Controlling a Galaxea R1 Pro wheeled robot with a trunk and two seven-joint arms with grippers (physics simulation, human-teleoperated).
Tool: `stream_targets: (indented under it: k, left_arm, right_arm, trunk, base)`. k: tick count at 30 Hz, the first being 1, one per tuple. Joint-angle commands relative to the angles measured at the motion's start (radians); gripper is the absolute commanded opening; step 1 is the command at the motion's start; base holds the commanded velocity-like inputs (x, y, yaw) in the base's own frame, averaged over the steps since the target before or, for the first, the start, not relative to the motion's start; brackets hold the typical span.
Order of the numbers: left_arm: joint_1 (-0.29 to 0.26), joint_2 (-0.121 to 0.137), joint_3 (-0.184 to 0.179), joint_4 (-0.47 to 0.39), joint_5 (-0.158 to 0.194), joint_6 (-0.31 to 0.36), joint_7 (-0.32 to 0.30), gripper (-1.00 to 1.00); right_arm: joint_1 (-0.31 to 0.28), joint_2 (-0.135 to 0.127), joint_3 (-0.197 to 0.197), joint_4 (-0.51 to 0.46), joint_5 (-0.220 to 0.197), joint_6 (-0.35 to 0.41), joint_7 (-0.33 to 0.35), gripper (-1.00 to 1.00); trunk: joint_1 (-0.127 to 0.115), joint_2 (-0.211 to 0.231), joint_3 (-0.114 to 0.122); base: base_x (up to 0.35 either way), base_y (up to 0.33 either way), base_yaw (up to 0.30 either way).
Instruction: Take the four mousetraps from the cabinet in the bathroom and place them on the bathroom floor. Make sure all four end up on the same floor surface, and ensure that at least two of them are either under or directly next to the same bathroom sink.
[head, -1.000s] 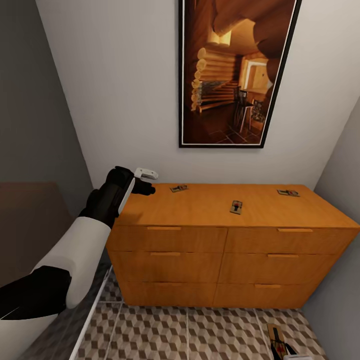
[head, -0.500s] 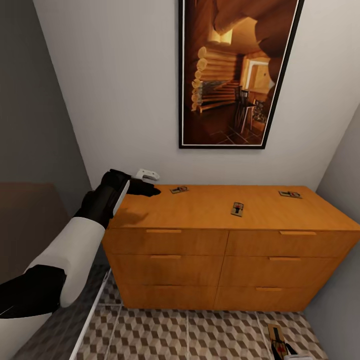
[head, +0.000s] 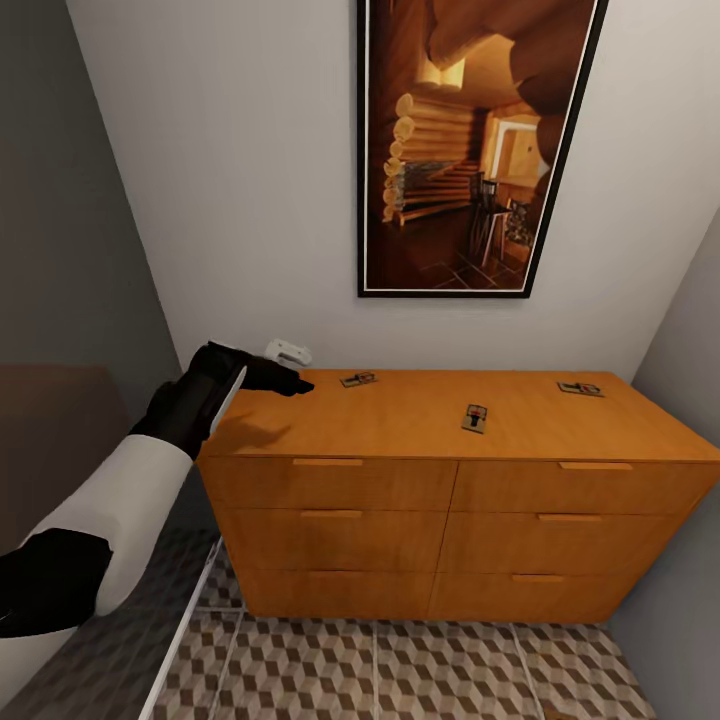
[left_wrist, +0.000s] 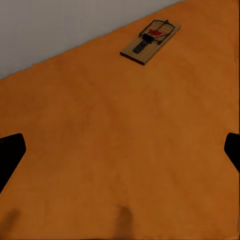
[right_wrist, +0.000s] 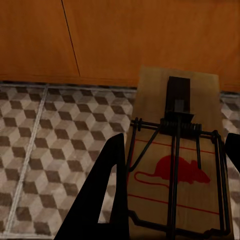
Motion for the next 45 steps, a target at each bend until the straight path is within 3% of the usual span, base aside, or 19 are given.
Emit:
stream_targets:
  k: [1, 11, 15, 21, 33, 45]
  left_arm:
    - [-0.001, 0.005, -0.016, -0.001, -0.011, -0.003, -0.031, 1.0]
    - [-0.001, 0.013, -0.096, -0.002, -0.012, -0.01, -0.122, 1.0]
    - [-0.001, 0.013, -0.108, -0.002, -0.012, -0.01, -0.147, 1.0]
    - [-0.001, 0.013, -0.114, 0.002, -0.012, -0.011, -0.153, 1.0]
    - [0.0, 0.012, -0.167, 0.027, -0.012, -0.012, -0.154, 1.0]
    - [0.001, 0.011, -0.244, 0.046, -0.011, -0.014, -0.155, 1.0]
  right_arm:
    - [0.001, 0.0, -0.009, 0.001, 0.009, -0.002, 0.002, -1.0]
    - [0.002, 0.001, -0.008, 0.0, 0.008, -0.001, 0.003, -1.0]
    - [0.003, 0.001, -0.008, 0.0, 0.008, -0.001, 0.004, -1.0]
    - [0.003, 0.001, -0.008, 0.0, 0.008, -0.001, 0.004, -1.0]
    - [0.003, 0.001, -0.008, 0.0, 0.008, -0.001, 0.005, -1.0]
    - [0.003, 0.001, -0.008, 0.0, 0.008, -0.001, 0.005, -1.0]
  trunk:
    - [0.0, -0.001, -0.001]
    - [0.0, -0.001, -0.001]
    - [0.0, -0.001, -0.001]
    - [0.0, -0.001, -0.001]
    - [0.0, -0.001, -0.001]
    - [0.0, -0.001, -0.001]
  base:
    - [0.0, 0.0, 0.0]
    - [0.023, 0.0, 0.0]
    - [0.104, 0.0, 0.0]
    - [0.153, 0.0, 0.0]
    - [0.261, 0.0, 0.0]
    - [0.18, 0.0, 0.0]
